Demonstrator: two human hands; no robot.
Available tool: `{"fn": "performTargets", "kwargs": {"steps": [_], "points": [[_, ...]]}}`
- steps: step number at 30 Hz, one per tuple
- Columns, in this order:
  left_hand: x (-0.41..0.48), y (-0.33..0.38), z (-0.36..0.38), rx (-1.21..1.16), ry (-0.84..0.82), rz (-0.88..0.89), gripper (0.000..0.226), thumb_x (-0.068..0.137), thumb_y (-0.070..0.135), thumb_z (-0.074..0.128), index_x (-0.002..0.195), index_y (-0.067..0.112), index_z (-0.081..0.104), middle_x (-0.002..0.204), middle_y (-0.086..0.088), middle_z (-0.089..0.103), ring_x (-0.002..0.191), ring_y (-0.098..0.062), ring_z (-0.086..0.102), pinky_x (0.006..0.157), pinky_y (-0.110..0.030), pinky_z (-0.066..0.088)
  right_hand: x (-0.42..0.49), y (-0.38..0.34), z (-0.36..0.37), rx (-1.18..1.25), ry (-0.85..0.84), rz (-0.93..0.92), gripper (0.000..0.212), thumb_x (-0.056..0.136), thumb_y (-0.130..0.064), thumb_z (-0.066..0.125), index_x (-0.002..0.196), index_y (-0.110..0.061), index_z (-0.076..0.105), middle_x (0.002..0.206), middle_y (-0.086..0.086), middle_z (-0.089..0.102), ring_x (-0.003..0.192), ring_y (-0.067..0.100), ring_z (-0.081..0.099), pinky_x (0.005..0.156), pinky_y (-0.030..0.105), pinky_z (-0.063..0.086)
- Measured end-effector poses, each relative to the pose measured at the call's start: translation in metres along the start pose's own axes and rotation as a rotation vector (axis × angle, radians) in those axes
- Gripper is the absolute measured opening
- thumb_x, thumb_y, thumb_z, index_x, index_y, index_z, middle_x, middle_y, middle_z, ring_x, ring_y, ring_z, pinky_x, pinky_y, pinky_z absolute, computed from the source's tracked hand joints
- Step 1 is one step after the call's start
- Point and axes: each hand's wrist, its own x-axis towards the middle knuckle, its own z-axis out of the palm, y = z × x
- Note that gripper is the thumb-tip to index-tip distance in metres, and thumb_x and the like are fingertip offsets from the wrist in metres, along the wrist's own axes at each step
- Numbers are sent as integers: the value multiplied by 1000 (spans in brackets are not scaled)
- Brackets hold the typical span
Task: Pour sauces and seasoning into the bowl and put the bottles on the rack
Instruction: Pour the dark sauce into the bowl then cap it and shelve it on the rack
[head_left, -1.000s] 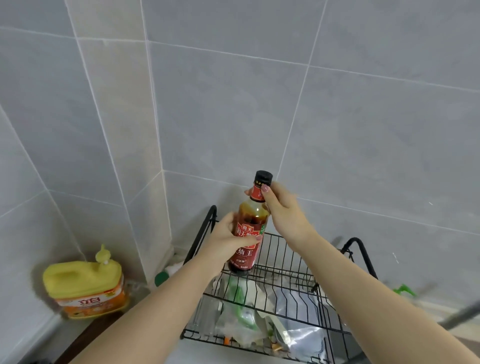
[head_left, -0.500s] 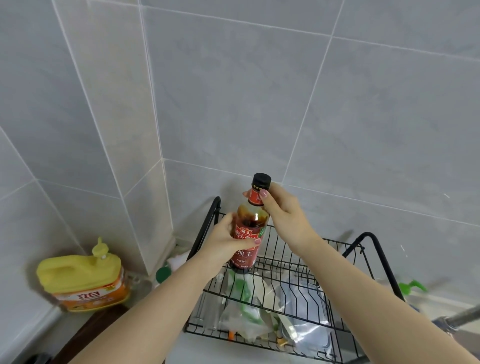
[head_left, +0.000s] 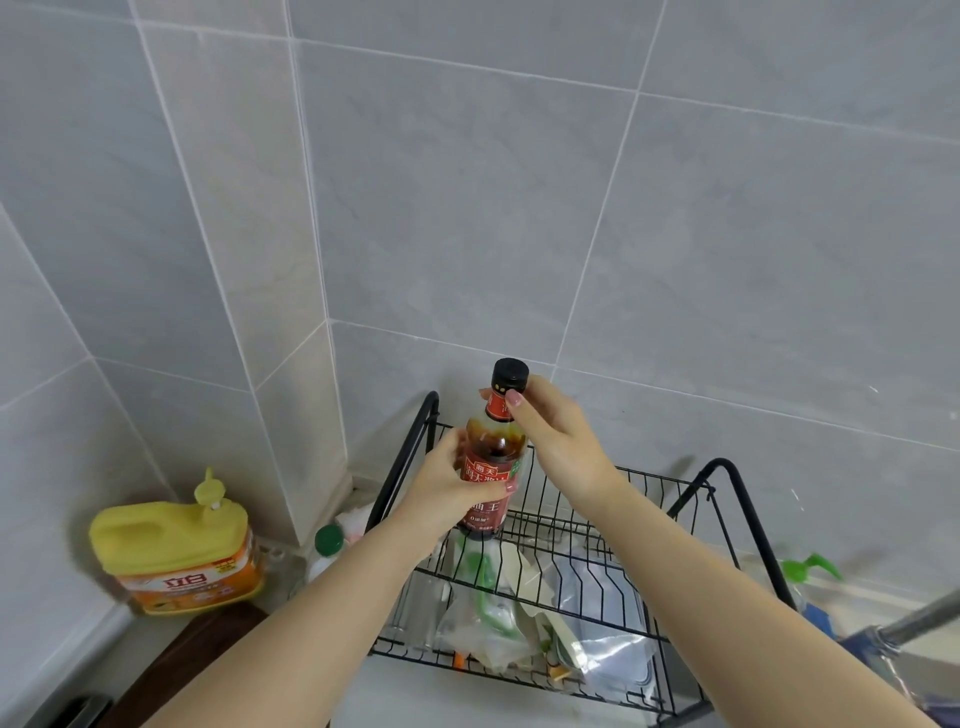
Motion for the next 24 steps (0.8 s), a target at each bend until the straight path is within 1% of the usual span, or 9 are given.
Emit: {"fn": "performTargets", "kwargs": {"steps": [4,7,9,12,13,15,17,21,24], "points": [[-5,7,2,31,6,-7,62,67,18,87,117,34,56,118,7,68,113,-15,62,106,-50,45,-3,-4,0,-10,17,17,32,102,-26,47,132,-17,55,127,3,66,122,13,58,93,19,45],[-9,13,3,58,15,-2,63,67,15,87,116,36,54,119,6,66,114,-16,61,106,-51,45,-4,-7,-2,-28,14,22,33,101,-28,50,132,-18,55,128,2,65,121,10,59,93,20,46],[-11,16,2,77,0,9,72,64,17,88,123,33,52,122,5,65,115,-16,60,106,-51,45,-6,-10,-3,-54,19,15,36,99,-28,54,134,-18,53,128,-1,64,119,5,58,94,20,45],[-15,19,-2,115,-3,13,85,65,16,87,136,30,42,135,5,57,125,-17,54,109,-48,41,-12,-16,-7,-114,25,-20,39,98,-26,56,136,-19,50,125,-8,62,118,-2,55,84,8,45],[-17,21,-3,129,11,9,86,69,12,85,140,27,39,139,4,53,128,-17,51,110,-45,40,-15,-18,-9,-151,44,-29,40,98,-27,55,137,-20,49,124,-9,61,118,0,54,84,9,45],[-23,23,-4,168,67,1,85,74,10,81,145,20,34,145,1,49,131,-18,48,109,-43,39,-22,-18,-15,-264,129,-41,41,98,-31,55,137,-19,49,121,-8,62,117,6,55,91,18,44],[-31,26,-2,223,146,22,82,78,12,79,146,17,33,148,-2,46,133,-22,47,109,-42,38,-30,-16,-25,-392,228,-44,37,97,-33,55,132,-18,53,118,-5,64,112,10,57,86,22,43],[-52,42,8,411,374,250,58,86,15,71,137,17,44,143,-1,48,132,-17,45,101,-27,33,-56,-8,-54,-568,346,-23,28,96,-32,56,118,-16,61,109,-2,67,101,12,61,72,19,41],[-68,58,28,459,459,473,39,87,7,66,122,17,54,122,4,51,113,-12,51,97,-25,42,-83,-4,-76,-615,397,27,22,96,-30,55,107,-15,66,103,-2,68,94,13,62,72,25,44]]}}
